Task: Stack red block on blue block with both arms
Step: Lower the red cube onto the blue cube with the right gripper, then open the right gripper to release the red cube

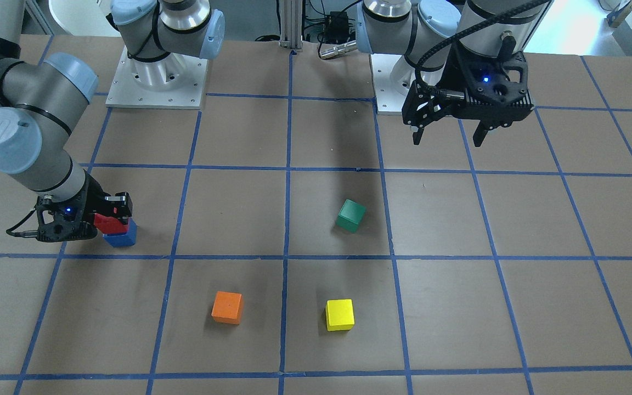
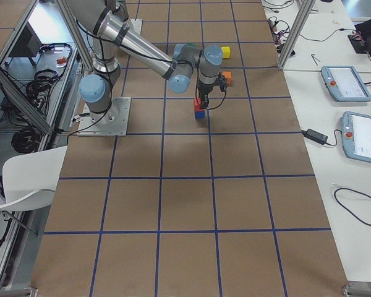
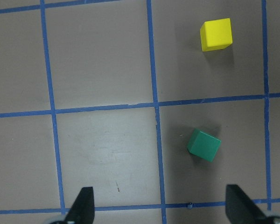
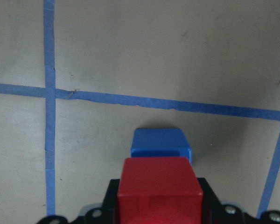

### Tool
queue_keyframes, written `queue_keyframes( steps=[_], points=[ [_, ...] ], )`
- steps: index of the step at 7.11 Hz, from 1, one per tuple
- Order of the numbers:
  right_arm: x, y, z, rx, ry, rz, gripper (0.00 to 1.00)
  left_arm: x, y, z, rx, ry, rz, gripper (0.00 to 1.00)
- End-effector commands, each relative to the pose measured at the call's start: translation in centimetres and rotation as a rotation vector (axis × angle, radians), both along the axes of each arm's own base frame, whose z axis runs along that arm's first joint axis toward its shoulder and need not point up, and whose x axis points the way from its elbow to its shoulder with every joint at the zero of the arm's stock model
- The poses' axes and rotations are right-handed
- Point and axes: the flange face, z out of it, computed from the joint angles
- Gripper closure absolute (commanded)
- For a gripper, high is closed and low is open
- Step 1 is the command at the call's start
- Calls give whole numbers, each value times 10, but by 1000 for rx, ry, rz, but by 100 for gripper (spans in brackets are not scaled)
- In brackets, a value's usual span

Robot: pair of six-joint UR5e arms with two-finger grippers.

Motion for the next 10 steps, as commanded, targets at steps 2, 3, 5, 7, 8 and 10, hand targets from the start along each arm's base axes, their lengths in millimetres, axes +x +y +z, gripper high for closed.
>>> queue_keyframes(
  steps=[2, 3, 5, 7, 8, 10],
  points=[
    [-1, 0, -2, 3, 0, 0, 30, 0, 0, 0, -1, 0, 0, 0],
    [0, 1, -3, 5, 0, 2, 9, 0, 0, 0, -1, 0, 0, 0],
    [-2, 0, -1, 5, 7, 5, 0, 0, 0, 0, 0, 0, 0, 0],
    [-8, -9, 25, 3, 62, 5, 0, 0, 0, 0, 0, 0, 0, 0],
    [-7, -19, 49, 16, 58, -3, 0, 0, 0, 0, 1, 1, -1, 0],
    [14, -25, 117, 25, 62, -75, 0, 0, 1, 1, -1, 2, -1, 0]
  ],
)
